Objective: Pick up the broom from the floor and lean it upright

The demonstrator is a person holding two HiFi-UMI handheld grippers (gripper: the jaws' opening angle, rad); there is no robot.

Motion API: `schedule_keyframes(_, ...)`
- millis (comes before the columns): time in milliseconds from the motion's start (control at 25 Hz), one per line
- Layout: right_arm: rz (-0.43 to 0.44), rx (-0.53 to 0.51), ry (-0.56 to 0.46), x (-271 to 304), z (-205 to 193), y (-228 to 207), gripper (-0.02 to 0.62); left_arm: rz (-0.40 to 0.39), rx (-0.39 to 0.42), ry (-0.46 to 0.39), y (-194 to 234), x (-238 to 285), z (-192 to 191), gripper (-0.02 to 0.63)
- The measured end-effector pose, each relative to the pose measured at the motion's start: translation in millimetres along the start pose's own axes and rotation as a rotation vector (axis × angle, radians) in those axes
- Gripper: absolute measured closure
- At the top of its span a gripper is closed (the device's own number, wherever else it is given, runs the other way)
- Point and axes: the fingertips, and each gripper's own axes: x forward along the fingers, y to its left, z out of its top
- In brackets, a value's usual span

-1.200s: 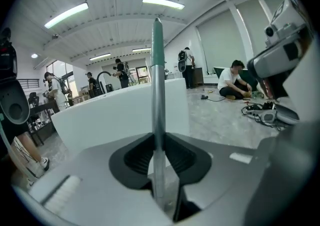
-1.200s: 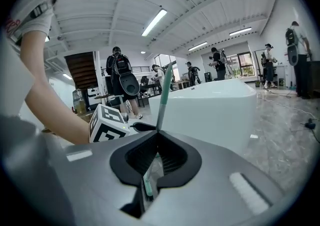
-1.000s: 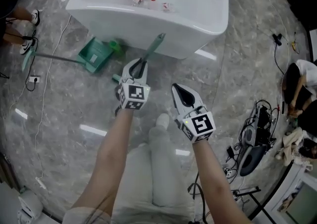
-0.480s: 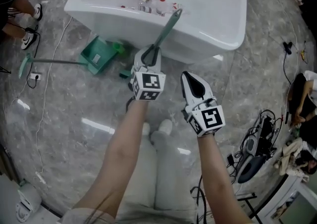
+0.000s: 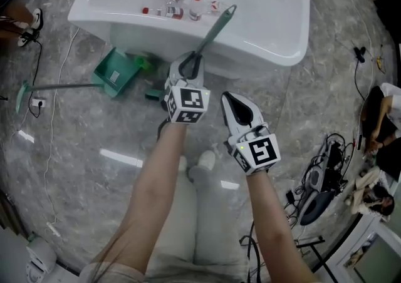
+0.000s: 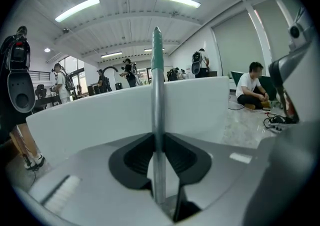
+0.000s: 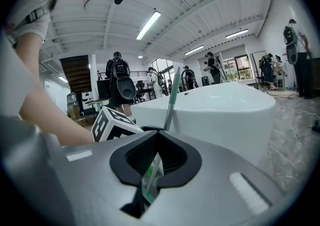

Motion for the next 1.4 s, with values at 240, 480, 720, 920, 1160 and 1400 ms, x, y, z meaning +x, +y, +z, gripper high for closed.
schedule_keyframes(240,-0.007,0.007,-0.003,0,2,1,0.594,-0.083,0.078,0.014,-16,4,-2,0.471)
schedule_keyframes(480,-0.002,0.001,0.008,0,5,5,0.594,-0.123,0.146,0.011,-17,1,1,0.273)
schedule_keyframes(720,-0.013,-0.008,0.001,-11,24,13,0.594,-0.158,0.131,0.003,-19,-25,15,0.274)
schedule_keyframes(920,-0.028,-0.009,-0.013,-23,57,25,0.594,-0.178,0.133,-0.022,-17,-66,51,0.475)
schedule_keyframes(1160,-0.013,-0.013,-0.031,-50,99,61,0.594,-0.161,0.107,-0.092,-8,-133,116,0.606)
schedule_keyframes(1400,-0.023,-0.025,-0.073,-73,148,87,0.594,-0.218,0.115,-0.124,-18,-201,168,0.606)
